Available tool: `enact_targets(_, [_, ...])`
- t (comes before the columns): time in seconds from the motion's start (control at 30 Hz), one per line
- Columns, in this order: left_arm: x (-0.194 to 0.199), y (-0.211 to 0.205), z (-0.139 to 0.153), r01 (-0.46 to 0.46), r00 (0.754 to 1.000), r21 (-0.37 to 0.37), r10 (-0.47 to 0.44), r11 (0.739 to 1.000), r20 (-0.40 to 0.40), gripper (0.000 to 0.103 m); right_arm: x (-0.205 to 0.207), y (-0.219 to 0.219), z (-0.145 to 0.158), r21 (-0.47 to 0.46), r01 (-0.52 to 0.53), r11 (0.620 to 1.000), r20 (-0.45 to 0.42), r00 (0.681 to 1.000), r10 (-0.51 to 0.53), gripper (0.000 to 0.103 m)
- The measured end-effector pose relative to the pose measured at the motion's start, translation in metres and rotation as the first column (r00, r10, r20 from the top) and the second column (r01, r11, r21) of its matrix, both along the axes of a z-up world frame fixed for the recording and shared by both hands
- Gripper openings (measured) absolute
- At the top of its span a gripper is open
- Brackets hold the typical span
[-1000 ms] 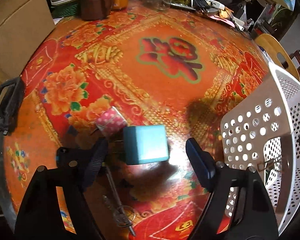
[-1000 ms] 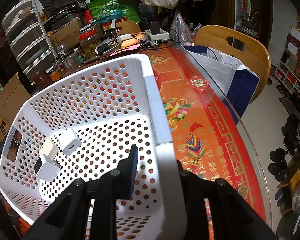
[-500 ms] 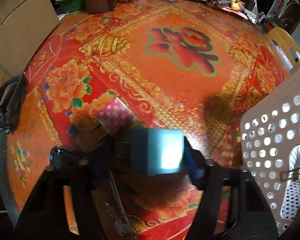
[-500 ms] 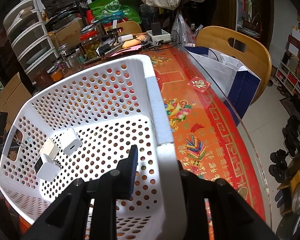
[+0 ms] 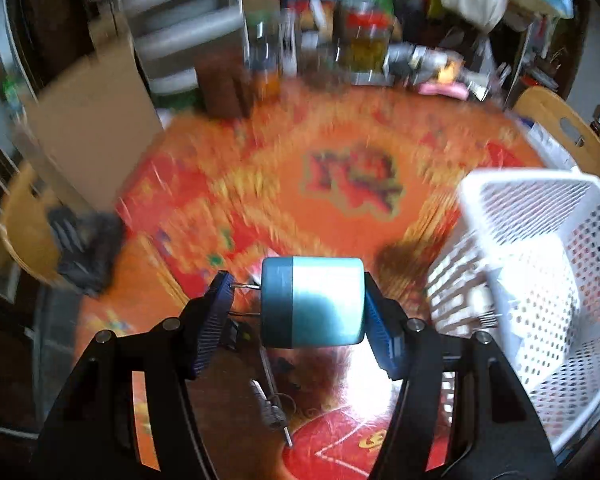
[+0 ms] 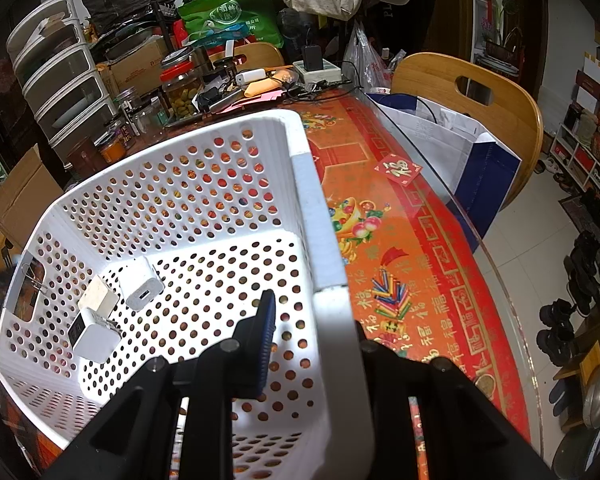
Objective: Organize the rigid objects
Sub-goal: 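Lower the teal charger into the basket and open the left tool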
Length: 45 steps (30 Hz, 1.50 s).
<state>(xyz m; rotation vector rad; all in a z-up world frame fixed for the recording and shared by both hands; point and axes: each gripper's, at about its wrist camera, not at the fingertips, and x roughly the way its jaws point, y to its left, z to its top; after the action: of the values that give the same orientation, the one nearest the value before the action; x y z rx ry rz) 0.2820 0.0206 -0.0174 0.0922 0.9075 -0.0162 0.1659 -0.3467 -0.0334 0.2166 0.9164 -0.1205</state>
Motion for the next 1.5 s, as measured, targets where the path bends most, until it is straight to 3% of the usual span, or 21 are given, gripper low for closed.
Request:
enact_targets(0.1, [-0.021, -0.022, 0.04, 0.071, 0.995, 0.029, -0.073, 0.997, 0.063, 0.06, 0.0, 0.0, 0.0, 0.0, -0.001, 1.0, 0.001, 1.0, 0.001, 0.022])
enact_targets(0.17, [-0.035, -0.047, 0.059, 0.158, 0.986, 0.035, -0.159, 0.987, 0.05, 0.06, -0.001, 0.0, 0.0, 0.002, 0.0, 1.0, 0.004, 1.0, 0.0, 0.022])
enact_targets(0.37, [-0.056, -0.114, 0.084, 0.286, 0.956, 0.093, -0.291, 0.954, 0.041, 0.06, -0.001, -0.001, 0.001, 0.007, 0.004, 1.0, 0.012, 1.0, -0.004, 0.022])
enact_targets(0.43, [-0.056, -0.138, 0.079, 0.321, 0.946, 0.096, -0.324, 0.942, 0.013, 0.06, -0.001, -0.001, 0.001, 0.008, 0.003, 1.0, 0.014, 1.0, -0.003, 0.022])
enact_targets(0.53, [-0.048, -0.185, 0.055, 0.382, 0.922, 0.091, -0.373, 0.92, -0.101, 0.06, 0.0, -0.001, 0.001, 0.014, 0.005, 1.0, 0.013, 1.0, -0.005, 0.022])
enact_targets(0.73, [-0.019, -0.236, -0.016, 0.44, 0.871, 0.161, -0.376, 0.884, -0.317, 0.06, -0.001, -0.002, 0.0, 0.018, -0.001, 1.0, 0.012, 1.0, 0.001, 0.023])
enact_targets(1.07, [-0.003, -0.25, -0.057, 0.482, 0.825, 0.234, -0.348, 0.844, -0.444, 0.06, -0.002, -0.002, -0.001, 0.024, -0.004, 1.0, 0.022, 1.0, 0.003, 0.024])
enact_targets(1.23, [0.003, -0.257, -0.072, 0.523, 0.79, 0.236, -0.361, 0.819, -0.496, 0.06, -0.002, -0.001, 0.0, 0.024, -0.006, 1.0, 0.023, 1.0, 0.005, 0.024])
enact_targets(1.37, [0.002, -0.255, -0.072, 0.52, 0.792, 0.225, -0.366, 0.824, -0.488, 0.064, -0.002, -0.001, 0.0, 0.024, -0.006, 1.0, 0.023, 1.0, 0.005, 0.025])
enact_targets(1.43, [0.003, -0.251, -0.065, 0.506, 0.809, 0.216, -0.373, 0.835, -0.454, 0.077, -0.002, -0.001, -0.001, 0.024, -0.004, 1.0, 0.023, 1.0, 0.004, 0.025])
enact_targets(1.5, [0.0, -0.241, -0.05, 0.486, 0.834, 0.211, -0.378, 0.848, -0.403, 0.08, -0.002, -0.001, -0.001, 0.024, -0.004, 1.0, 0.021, 1.0, 0.003, 0.025])
